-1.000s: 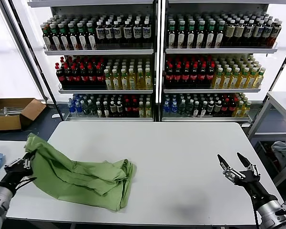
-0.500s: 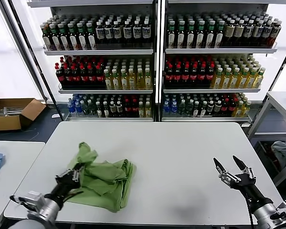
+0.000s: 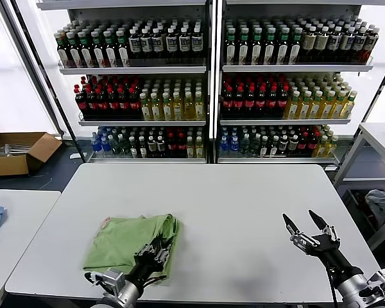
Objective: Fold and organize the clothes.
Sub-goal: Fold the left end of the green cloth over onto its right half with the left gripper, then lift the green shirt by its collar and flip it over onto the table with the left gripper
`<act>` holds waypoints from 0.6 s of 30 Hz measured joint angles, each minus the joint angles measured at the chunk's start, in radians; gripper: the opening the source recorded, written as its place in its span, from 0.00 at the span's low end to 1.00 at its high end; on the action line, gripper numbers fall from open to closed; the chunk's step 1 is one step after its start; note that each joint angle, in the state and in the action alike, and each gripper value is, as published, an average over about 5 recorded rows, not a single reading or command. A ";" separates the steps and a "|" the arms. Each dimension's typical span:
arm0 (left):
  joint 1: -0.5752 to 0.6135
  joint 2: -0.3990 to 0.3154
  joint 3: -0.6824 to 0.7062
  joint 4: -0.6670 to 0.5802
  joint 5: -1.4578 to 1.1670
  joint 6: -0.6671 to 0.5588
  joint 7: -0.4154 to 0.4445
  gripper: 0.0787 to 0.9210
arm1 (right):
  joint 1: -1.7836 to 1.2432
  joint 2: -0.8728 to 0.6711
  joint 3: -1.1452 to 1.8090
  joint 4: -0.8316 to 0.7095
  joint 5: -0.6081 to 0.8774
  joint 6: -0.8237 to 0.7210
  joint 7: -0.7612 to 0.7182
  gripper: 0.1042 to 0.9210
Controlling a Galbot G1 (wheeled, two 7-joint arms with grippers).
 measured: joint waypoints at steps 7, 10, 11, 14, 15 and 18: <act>0.002 0.022 -0.002 -0.060 -0.043 0.022 -0.008 0.68 | 0.004 0.000 -0.006 -0.012 -0.001 0.001 -0.005 0.88; 0.008 0.054 -0.055 -0.097 -0.083 0.033 -0.011 0.78 | 0.003 0.000 -0.012 -0.018 -0.003 0.002 -0.008 0.88; 0.009 0.066 -0.078 -0.107 -0.099 0.038 -0.012 0.82 | 0.003 0.001 -0.014 -0.021 -0.004 0.002 -0.009 0.88; 0.012 0.108 -0.159 -0.123 -0.144 0.054 -0.012 0.87 | 0.003 0.002 -0.021 -0.028 -0.010 0.004 -0.010 0.88; 0.013 0.123 -0.188 -0.124 -0.158 0.059 -0.012 0.88 | 0.003 0.003 -0.023 -0.030 -0.011 0.005 -0.011 0.88; 0.014 0.167 -0.267 -0.109 -0.195 0.072 -0.011 0.88 | -0.002 0.005 -0.027 -0.037 -0.014 0.009 -0.014 0.88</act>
